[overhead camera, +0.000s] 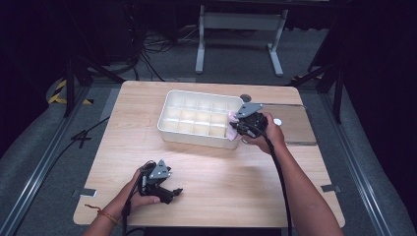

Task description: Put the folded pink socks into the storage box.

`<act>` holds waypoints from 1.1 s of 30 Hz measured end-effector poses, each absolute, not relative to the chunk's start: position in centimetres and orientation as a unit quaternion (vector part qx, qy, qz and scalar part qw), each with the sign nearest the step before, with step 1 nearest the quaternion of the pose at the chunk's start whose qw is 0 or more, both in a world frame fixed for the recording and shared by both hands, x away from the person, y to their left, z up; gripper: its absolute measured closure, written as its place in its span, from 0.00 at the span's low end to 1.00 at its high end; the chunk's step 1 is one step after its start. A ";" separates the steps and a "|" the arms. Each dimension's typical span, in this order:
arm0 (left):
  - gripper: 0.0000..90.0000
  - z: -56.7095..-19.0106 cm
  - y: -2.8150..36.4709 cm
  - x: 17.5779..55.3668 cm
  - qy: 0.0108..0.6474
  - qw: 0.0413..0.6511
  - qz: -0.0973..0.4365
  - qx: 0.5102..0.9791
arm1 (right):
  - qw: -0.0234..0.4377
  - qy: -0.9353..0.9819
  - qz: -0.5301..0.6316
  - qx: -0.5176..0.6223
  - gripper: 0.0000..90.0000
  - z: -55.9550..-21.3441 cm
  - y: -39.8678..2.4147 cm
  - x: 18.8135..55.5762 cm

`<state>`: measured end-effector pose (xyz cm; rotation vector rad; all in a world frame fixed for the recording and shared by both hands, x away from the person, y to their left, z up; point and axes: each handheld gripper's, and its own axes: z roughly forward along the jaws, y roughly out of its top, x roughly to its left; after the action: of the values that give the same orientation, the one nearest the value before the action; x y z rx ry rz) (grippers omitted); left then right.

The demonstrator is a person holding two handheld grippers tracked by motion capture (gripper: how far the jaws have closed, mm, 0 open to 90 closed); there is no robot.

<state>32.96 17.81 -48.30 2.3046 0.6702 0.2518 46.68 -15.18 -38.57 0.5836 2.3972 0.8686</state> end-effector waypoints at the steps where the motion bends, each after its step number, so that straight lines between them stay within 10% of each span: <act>1: 0.15 -48.3 17.8 33.0 0.260 0.357 0.098 0.892 | 0.264 0.886 0.315 0.214 0.80 -38.7 -15.0 46.7; 33: 0.15 -48.3 17.8 32.9 0.261 0.358 0.097 0.891 | 0.249 0.918 0.268 0.152 0.80 -40.3 -13.8 46.8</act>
<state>32.94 17.78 -48.33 2.2993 0.6733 0.2503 46.76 -13.75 -40.29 0.4151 2.5020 0.7298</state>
